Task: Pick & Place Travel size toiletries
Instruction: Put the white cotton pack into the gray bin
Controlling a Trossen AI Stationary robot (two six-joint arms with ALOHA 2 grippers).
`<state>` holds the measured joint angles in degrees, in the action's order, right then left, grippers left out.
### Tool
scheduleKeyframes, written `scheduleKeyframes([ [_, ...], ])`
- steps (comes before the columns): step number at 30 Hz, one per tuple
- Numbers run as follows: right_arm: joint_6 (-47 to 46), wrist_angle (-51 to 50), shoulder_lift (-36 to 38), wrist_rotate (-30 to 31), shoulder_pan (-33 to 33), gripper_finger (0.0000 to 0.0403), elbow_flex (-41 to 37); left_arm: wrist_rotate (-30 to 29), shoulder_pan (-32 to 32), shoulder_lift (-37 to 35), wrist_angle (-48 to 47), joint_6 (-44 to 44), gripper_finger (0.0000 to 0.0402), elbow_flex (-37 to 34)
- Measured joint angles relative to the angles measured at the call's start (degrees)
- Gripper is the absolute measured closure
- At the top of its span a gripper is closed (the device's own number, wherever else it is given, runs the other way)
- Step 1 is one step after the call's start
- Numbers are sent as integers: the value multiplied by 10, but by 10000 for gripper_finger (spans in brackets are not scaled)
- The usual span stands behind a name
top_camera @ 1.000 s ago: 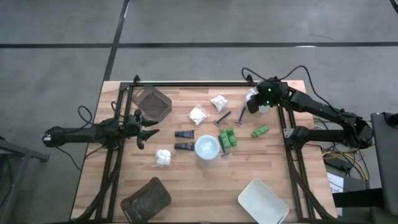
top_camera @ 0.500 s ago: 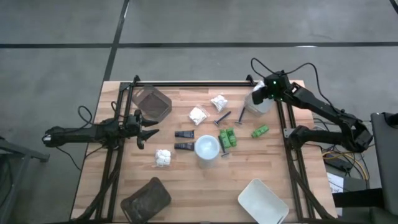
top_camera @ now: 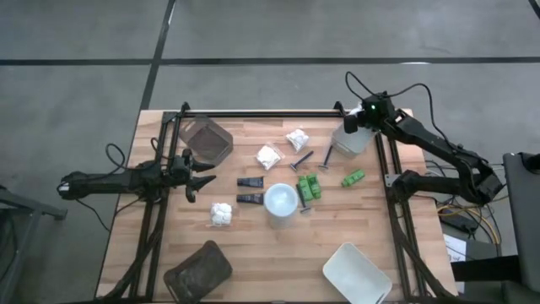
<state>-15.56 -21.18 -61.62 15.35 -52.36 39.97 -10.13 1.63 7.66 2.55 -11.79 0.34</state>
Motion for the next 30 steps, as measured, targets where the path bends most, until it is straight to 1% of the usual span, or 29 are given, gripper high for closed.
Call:
scheduleKeyframes([
  [4,-15,15,-48,3,-2,394,0,0,0,0,0,0,206,0],
  [8,-52,13,-96,26,-6,394,0,0,0,0,0,0,206,0],
  [10,-67,13,-115,29,-11,394,0,0,0,0,0,0,206,0],
  [14,-73,20,-137,29,-22,394,0,0,0,0,0,0,206,0],
  [19,-76,29,-144,42,-22,391,0,0,0,0,0,0,206,0],
  [24,-77,29,-144,42,-22,365,0,0,0,0,0,0,206,0],
  [30,-80,31,-142,41,-22,313,0,0,0,0,0,0,206,0],
])
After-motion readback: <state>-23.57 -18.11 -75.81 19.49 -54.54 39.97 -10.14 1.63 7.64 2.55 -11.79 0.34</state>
